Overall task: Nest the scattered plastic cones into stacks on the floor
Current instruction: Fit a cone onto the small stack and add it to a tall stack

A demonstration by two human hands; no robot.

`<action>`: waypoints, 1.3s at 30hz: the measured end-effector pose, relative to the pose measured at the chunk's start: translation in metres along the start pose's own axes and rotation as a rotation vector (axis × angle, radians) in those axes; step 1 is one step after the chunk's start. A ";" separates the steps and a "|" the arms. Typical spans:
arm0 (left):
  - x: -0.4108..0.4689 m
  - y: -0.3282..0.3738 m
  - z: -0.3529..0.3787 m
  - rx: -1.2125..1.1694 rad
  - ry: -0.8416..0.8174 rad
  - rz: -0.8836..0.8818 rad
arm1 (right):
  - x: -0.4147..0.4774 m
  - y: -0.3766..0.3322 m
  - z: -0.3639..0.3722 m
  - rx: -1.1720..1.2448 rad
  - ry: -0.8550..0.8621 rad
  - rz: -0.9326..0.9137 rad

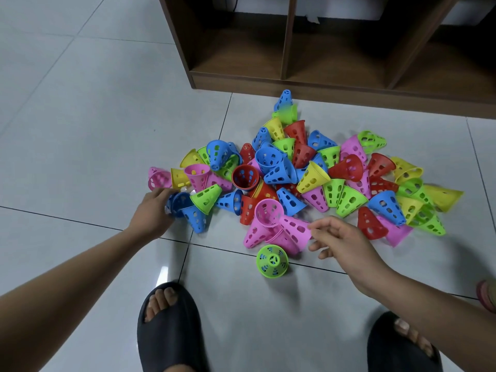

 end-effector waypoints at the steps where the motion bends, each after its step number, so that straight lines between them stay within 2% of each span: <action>1: -0.002 0.000 0.000 0.025 0.005 0.020 | 0.000 -0.001 0.000 0.017 -0.005 -0.001; 5: -0.013 -0.002 0.001 0.076 0.012 0.053 | -0.003 -0.005 0.005 0.062 -0.080 -0.005; 10: -0.029 0.001 -0.002 -0.009 0.029 -0.011 | -0.012 -0.008 0.022 0.149 -0.215 0.025; 16: -0.045 0.038 -0.031 -0.084 0.121 0.109 | -0.026 0.002 0.041 0.060 -0.318 0.065; 22: -0.055 0.084 -0.064 -0.123 0.190 0.263 | -0.026 0.018 0.045 -0.142 -0.245 0.089; 31: -0.063 0.153 -0.082 -0.139 0.211 0.488 | -0.023 0.027 0.040 -0.176 -0.204 0.139; 39: -0.084 0.222 -0.077 -0.329 0.074 0.613 | -0.023 0.034 0.042 -0.148 -0.235 0.162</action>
Point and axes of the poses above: each hand's wrist, its own x-axis towards the middle knuckle, its own z-axis out of the palm, y = z × x, the point moved 9 cm from there along x, towards the middle knuckle, and after that the axes turned 10 degrees about z, right-handed, at the moved point
